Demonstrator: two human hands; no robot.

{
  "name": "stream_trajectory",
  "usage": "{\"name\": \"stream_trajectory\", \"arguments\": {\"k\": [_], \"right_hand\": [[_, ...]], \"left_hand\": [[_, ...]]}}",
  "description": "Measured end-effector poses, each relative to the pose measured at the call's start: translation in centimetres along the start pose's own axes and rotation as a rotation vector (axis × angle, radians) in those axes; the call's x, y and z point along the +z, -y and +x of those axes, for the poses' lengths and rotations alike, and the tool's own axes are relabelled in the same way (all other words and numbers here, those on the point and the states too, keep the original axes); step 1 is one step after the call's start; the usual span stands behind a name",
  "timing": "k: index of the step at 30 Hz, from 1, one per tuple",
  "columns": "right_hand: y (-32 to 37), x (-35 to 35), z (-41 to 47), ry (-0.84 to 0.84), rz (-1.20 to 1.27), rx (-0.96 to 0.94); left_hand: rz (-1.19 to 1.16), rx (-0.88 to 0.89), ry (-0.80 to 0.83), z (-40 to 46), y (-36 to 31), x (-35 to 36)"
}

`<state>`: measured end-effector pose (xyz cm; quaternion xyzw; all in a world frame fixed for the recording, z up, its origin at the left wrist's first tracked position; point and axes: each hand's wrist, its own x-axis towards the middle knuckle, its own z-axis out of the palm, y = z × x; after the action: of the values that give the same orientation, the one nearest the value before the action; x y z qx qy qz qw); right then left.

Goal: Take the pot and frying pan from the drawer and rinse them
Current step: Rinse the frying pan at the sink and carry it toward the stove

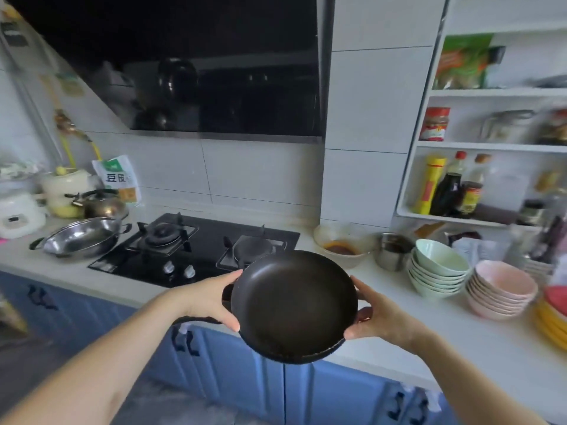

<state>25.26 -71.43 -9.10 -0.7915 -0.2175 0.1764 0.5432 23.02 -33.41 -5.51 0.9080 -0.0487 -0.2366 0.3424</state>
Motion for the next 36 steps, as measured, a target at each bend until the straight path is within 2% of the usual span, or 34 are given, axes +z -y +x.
{"name": "stream_trajectory", "arguments": {"k": [7,17,24,36], "right_hand": [[-6.4,-4.1,4.6,-0.006,0.014,0.07],[-16.1,-7.6,11.4,0.053,0.023,0.185],[-20.6,-7.9,14.0,0.092,0.044,0.281],[-21.6,-8.6,16.0,0.136,0.057,0.304]], "left_hand": [[0.018,0.019,0.044,11.4,1.1,0.8],[0.057,-0.049,0.054,23.7,4.9,4.2],[0.028,-0.103,0.03,27.1,7.1,6.5],[0.018,-0.133,0.014,28.6,7.4,6.8]]}}
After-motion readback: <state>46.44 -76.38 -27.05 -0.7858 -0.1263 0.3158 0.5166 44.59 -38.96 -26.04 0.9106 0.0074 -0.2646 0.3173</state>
